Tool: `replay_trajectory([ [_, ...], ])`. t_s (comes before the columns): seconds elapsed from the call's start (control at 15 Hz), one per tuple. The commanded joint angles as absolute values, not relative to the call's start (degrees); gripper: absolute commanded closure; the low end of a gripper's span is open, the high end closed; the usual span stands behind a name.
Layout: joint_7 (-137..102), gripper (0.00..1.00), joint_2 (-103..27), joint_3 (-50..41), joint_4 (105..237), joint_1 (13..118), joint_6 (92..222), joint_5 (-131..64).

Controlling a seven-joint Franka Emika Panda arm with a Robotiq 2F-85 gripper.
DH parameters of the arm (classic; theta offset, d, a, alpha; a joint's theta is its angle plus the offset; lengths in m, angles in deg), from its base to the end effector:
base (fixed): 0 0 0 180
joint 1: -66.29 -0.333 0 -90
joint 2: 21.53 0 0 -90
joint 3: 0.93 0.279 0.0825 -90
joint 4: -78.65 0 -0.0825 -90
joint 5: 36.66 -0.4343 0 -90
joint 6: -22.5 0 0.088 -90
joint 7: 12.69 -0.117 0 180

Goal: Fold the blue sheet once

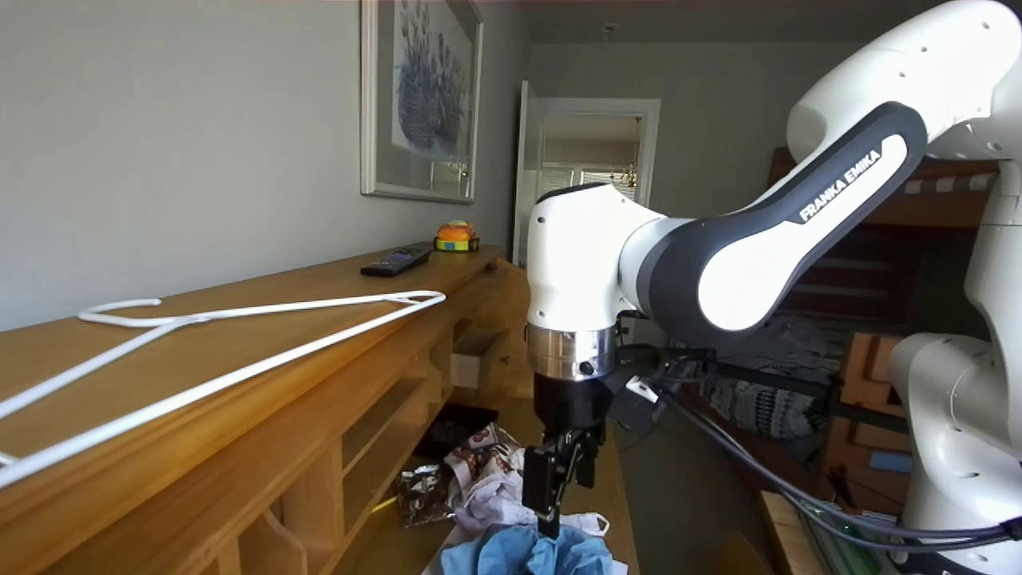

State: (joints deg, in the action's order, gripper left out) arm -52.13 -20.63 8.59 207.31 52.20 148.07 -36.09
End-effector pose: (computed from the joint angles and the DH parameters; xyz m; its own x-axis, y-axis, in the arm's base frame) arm 0.5092 0.2219 0.2921 0.9633 -0.2674 -0.0231 -0.2666 -0.9633 0.0325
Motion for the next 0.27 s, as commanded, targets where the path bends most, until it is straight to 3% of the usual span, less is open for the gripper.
replay_trajectory([
  [0.0,-51.32,0.0,-19.5,9.59,207.28,53.4,146.65,-36.38],
  [0.2,-50.63,0.0,-18.28,9.69,207.45,53.58,145.56,-36.55],
])
